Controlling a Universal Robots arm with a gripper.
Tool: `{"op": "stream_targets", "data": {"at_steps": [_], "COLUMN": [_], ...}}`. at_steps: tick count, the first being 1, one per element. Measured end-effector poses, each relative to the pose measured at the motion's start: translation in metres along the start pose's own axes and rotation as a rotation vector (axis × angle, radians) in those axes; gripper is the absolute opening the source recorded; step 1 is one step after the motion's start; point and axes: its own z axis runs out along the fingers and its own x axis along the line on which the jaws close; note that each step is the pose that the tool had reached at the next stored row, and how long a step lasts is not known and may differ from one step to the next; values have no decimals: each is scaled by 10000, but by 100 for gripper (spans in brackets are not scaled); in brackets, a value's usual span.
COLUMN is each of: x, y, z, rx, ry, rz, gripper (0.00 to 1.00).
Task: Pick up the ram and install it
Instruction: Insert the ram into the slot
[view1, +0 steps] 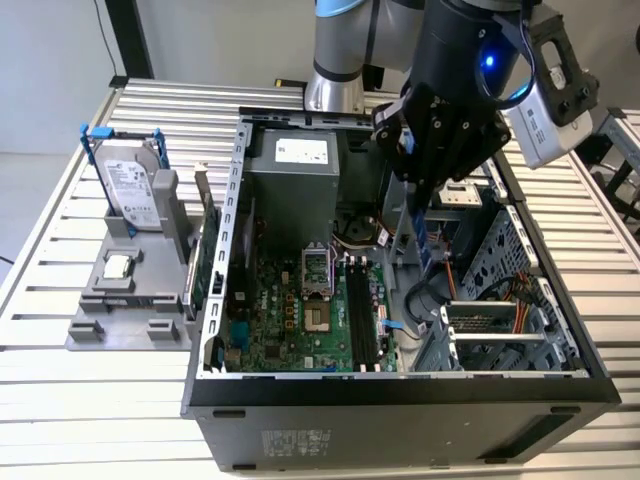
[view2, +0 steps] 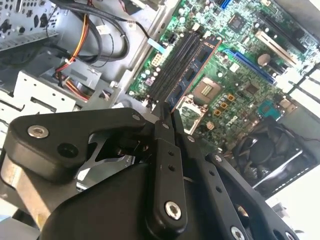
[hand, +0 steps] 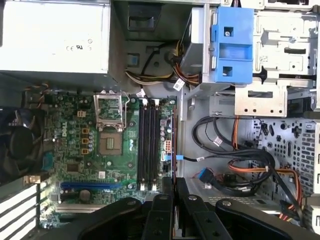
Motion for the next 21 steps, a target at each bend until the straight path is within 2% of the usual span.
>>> {"op": "stream_targets", "data": {"at_steps": [4,11,21], "x": [1,2,-14], "y": [0,14,65], "z": [33,66,112], "rx": [23,25,23], "ry": [-33,-36,-37], "rz": [614,658,658], "gripper": [0,0,0]}}
